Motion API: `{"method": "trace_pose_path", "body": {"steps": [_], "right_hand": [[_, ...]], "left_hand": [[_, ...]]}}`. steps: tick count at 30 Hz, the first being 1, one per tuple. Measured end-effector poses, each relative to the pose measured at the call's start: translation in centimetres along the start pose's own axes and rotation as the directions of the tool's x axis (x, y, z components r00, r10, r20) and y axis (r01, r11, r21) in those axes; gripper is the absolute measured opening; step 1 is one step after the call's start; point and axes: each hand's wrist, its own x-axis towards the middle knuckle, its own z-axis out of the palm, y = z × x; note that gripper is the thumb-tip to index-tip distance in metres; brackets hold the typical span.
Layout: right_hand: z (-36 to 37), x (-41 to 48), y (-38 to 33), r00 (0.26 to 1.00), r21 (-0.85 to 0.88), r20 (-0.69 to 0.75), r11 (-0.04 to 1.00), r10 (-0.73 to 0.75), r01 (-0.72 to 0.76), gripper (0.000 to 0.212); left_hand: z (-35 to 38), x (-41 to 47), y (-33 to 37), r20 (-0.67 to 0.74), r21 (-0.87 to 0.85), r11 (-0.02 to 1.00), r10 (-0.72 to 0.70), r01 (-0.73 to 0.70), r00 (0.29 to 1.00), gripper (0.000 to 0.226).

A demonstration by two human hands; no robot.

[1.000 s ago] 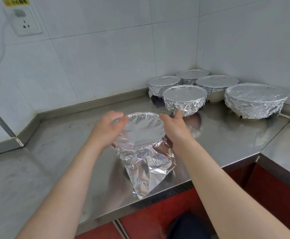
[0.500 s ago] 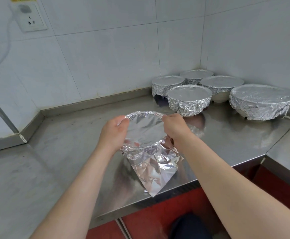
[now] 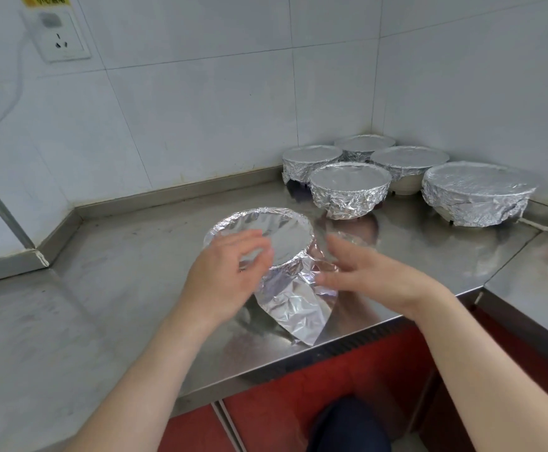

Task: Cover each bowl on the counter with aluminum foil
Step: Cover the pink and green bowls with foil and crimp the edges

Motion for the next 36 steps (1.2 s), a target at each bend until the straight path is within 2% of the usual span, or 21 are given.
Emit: {"method": "trace_pose_path", "body": {"steps": [2,3,6,9,12,15,19,21,24,29,31,33,36], "right_hand": [[1.4,-0.4,0.2,0.996,-0.059,-0.023,0.995,-0.082,0.081,0.057],[2.0,-0.3,0.1,0.989,-0.094,-0.077,0.988,-0.128,0.120,0.046],[3.9,0.0,0.1,0.938,-0.092,-0.267,0.975,-0.220,0.202,0.036],[4.9,0.4,0.0,0.896,-0.046,-0.398,0.980,-0.198,0.196,0.021],[5.4,0.7,-0.1,0.883,-0.083,-0.430,0.982,-0.191,0.172,0.015],[5.7,1.2,-0.2,0.863,-0.136,-0.479,0.985,-0.162,0.110,0.018],[6.9,1.5,-0.5,0.778,-0.285,-0.593,0.958,-0.206,0.036,0.018],[7.9,1.7,-0.6,0.752,-0.296,-0.621,0.955,-0.220,0.035,0.021],[8.9,1.5,-0.9,0.755,-0.177,-0.634,0.982,-0.168,0.070,0.023],[9.8,0.9,-1.4,0.854,0.165,-0.518,0.974,-0.047,0.154,0.033],[9.8,0.7,-1.6,0.880,0.267,-0.475,0.953,0.002,0.141,0.042],[9.4,0.6,-1.6,0.888,0.342,-0.456,0.932,0.054,0.119,0.051],[8.6,0.8,-1.2,0.852,0.490,-0.505,0.858,0.136,0.154,0.049]], "left_hand": [[0.8,-0.7,0.5,0.006,0.147,0.979,0.140,-0.139,0.990,0.039],[1.1,-1.0,0.6,-0.009,0.169,0.970,0.178,-0.173,0.984,0.039],[1.7,-1.3,1.2,-0.075,0.166,0.963,0.229,-0.214,0.971,0.030],[2.2,-1.3,1.5,-0.115,0.193,0.955,0.249,-0.224,0.962,0.022],[2.6,-1.1,1.5,-0.135,0.217,0.949,0.259,-0.227,0.956,0.016],[2.9,-1.0,1.7,-0.142,0.231,0.950,0.248,-0.211,0.958,0.017],[3.2,-0.8,1.8,-0.138,0.254,0.947,0.236,-0.196,0.962,0.023],[3.3,-0.7,1.8,-0.149,0.265,0.946,0.230,-0.185,0.962,0.024],[3.6,-0.6,1.8,-0.164,0.304,0.937,0.231,-0.174,0.959,0.026],[3.9,-0.3,1.4,-0.168,0.347,0.928,0.203,-0.135,0.965,0.026],[3.9,-0.1,1.6,-0.159,0.346,0.930,0.186,-0.122,0.970,0.028],[3.6,0.0,2.0,-0.154,0.284,0.951,0.170,-0.121,0.973,0.028],[1.7,0.6,1.8,-0.247,0.092,0.993,0.093,-0.072,0.965,0.022]]}}
